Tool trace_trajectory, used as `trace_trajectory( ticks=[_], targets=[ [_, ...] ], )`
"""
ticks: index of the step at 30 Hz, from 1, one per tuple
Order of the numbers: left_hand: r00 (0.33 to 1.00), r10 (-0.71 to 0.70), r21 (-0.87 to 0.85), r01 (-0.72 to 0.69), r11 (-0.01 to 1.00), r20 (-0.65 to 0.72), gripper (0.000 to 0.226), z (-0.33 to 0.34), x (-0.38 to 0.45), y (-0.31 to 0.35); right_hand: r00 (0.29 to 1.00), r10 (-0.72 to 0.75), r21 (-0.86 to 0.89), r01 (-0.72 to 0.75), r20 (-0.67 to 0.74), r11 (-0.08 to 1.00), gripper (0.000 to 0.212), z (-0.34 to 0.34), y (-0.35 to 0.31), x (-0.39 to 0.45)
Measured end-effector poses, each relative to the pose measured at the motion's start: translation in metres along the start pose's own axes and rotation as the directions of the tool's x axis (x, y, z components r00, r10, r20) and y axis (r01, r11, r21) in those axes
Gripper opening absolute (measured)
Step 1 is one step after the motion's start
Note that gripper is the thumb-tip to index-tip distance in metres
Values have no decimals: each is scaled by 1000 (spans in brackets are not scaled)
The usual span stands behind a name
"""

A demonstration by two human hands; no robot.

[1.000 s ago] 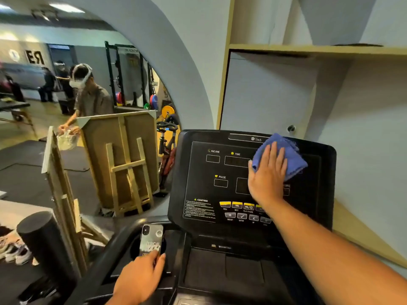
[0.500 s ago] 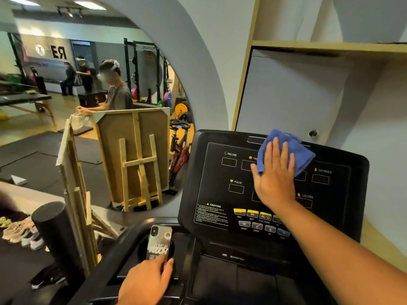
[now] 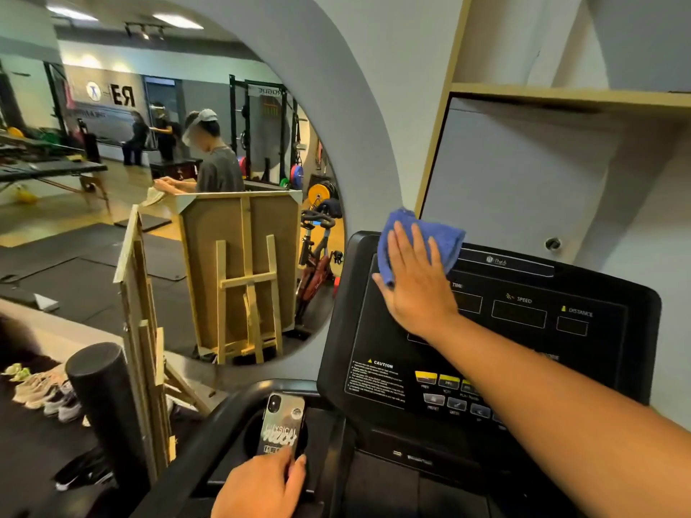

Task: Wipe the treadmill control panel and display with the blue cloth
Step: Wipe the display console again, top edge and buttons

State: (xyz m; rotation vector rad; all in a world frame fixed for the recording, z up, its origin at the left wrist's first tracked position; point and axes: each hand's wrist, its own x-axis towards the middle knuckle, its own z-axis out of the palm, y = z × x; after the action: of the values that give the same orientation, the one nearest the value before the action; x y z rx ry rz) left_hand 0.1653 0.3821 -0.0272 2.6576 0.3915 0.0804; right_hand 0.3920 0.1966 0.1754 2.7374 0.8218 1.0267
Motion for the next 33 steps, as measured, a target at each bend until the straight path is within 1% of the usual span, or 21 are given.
trace_trajectory(
  ticks=[1,3,6,8,9,10,11,13,14,15,16,18,20,22,25,27,28,29,31,32,33],
  targets=[
    [1000,3,-4,-3,1000,-12,49,0,-1,0,999,-38,-13,38,-16,999,79,2,-15,4],
    [999,13,-3,-13,1000,-35,49,1,-2,-1,971,-239,-50,238,-15,970,79,13,-39,-13],
    [999,15,22,-14,1000,-41,53,1,-3,-2,841,-535,-37,539,79,842,77,30,-43,-69],
    [1000,13,22,-13,1000,-27,53,-1,-4,-2,743,-656,-11,663,129,749,76,33,-29,-87],
    [1000,13,16,-12,1000,-20,52,-2,-4,-1,719,-681,3,687,143,726,74,30,-18,-82],
    [1000,13,11,-12,1000,-17,51,-2,-4,-1,729,-668,3,675,152,738,74,26,-9,-71],
    [1000,13,4,-13,1000,-16,51,-1,-3,-1,784,-605,-6,612,138,791,73,19,-1,-53],
    [1000,0,-12,-1,1000,-28,51,1,-4,-1,927,-370,18,370,67,929,73,1,8,-14],
    [999,-13,-13,12,1000,-41,52,2,-4,-1,967,-248,53,246,49,968,73,-6,8,2],
    [998,-20,-13,20,1000,-56,53,4,-5,-3,986,-161,64,159,33,985,73,-8,2,10],
    [998,-18,-9,18,1000,-63,55,6,-5,-4,992,-121,55,120,22,991,74,-7,-7,11],
    [998,-7,-14,6,1000,-70,55,7,-6,-6,983,-178,61,175,52,983,76,4,-29,-9],
    [997,4,-10,-5,1000,-80,53,7,-6,-7,929,-360,85,354,81,932,76,18,-47,-50],
    [996,16,11,-16,1000,-85,52,6,-8,-7,837,-534,72,529,120,846,76,31,-56,-96],
    [993,46,37,-42,998,-111,50,3,-11,-4,694,-679,134,669,238,731,71,37,-49,-137],
    [991,63,29,-60,998,-119,50,2,-13,-4,613,-750,164,736,249,657,65,34,-34,-126],
    [990,65,18,-64,998,-123,50,1,-14,-4,617,-750,159,737,238,657,65,31,-29,-113],
    [989,70,9,-69,998,-127,50,2,-14,-5,669,-709,155,693,224,704,68,27,-27,-98],
    [989,77,13,-76,997,-124,51,3,-13,-6,824,-539,149,519,175,842,68,18,-34,-73],
    [990,80,19,-78,997,-117,52,5,-13,-7,870,-469,132,452,154,882,68,16,-42,-66],
    [990,85,29,-83,996,-112,53,5,-12,-7,880,-451,129,435,149,891,68,16,-49,-66]
  ],
)
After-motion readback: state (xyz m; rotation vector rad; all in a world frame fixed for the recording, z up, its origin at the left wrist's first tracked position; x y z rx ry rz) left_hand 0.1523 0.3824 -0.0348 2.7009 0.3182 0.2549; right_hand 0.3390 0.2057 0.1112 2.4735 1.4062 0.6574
